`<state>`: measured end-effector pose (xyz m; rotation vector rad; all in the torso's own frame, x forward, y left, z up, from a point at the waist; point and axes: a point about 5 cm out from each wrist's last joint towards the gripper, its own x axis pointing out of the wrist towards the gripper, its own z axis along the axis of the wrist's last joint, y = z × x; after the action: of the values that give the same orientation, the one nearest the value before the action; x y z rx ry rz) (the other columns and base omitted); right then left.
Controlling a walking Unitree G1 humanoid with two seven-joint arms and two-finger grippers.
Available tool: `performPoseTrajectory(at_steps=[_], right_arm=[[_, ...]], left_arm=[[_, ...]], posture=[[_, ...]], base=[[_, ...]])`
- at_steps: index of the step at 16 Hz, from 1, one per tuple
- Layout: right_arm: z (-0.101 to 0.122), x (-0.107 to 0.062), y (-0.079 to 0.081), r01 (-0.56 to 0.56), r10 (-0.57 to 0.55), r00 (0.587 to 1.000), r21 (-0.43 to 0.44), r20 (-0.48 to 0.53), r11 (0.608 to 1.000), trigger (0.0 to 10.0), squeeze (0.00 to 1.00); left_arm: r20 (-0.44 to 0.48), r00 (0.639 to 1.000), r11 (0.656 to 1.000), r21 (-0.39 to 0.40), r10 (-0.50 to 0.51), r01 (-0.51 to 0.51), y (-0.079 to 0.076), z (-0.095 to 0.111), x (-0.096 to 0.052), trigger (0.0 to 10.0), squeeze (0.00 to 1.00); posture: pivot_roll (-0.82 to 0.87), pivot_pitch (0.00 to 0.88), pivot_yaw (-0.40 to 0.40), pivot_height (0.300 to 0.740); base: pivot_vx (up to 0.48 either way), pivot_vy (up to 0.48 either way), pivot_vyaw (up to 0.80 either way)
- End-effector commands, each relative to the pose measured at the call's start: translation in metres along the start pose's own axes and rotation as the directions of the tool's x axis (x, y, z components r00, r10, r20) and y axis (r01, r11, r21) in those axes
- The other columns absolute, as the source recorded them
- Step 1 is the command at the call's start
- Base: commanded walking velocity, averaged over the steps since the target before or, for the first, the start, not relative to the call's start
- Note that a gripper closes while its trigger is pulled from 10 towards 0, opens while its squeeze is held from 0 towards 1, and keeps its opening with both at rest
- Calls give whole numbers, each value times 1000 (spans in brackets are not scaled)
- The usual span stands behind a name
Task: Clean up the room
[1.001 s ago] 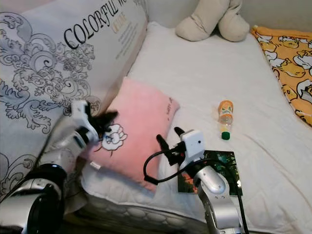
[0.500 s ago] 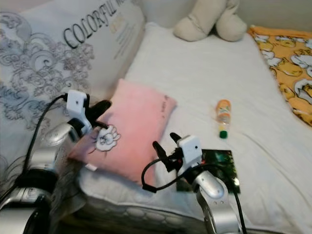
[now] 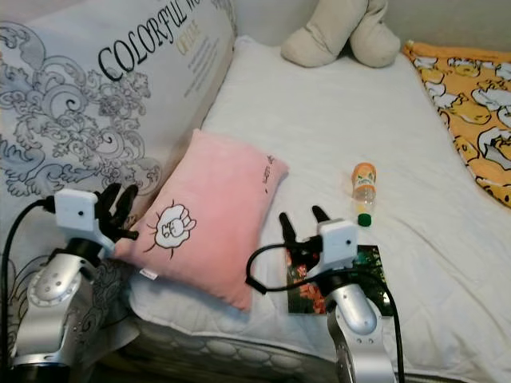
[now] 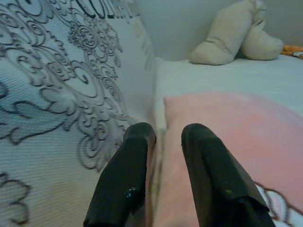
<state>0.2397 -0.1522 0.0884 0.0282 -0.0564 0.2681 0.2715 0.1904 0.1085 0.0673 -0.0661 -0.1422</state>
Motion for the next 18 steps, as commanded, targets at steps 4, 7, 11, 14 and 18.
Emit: performPoseTrajectory(at_steps=[4,7,11,14,18], right_arm=[[-1,15,5,8,-8,1000,15,0,1000,10000,0],[-2,20,9,-10,10,1000,-2,0,1000,10000,0],[-1,23,14,-30,30,1000,-4,6,1000,10000,0],[-2,22,15,-31,31,999,-4,8,1000,10000,0],[-5,22,13,-26,26,1000,-19,-18,999,10000,0]], left_arm=[[-36,998,999,29,-43,44,-7,7,11,10000,1000],[-119,988,993,41,-102,107,-13,0,21,10000,937],[-126,978,983,52,-169,176,-20,-1,25,10000,1000],[-144,970,979,30,-195,201,-27,-4,28,10000,1000],[-192,959,978,-5,-207,210,-31,-12,32,10000,1000]], posture=[[-83,0,21,740],[-83,0,24,740],[-89,0,26,740],[-100,0,29,740],[-106,0,31,740]], base=[[0,355,-470],[0,0,-181],[0,0,0],[0,0,0],[0,0,-303]])
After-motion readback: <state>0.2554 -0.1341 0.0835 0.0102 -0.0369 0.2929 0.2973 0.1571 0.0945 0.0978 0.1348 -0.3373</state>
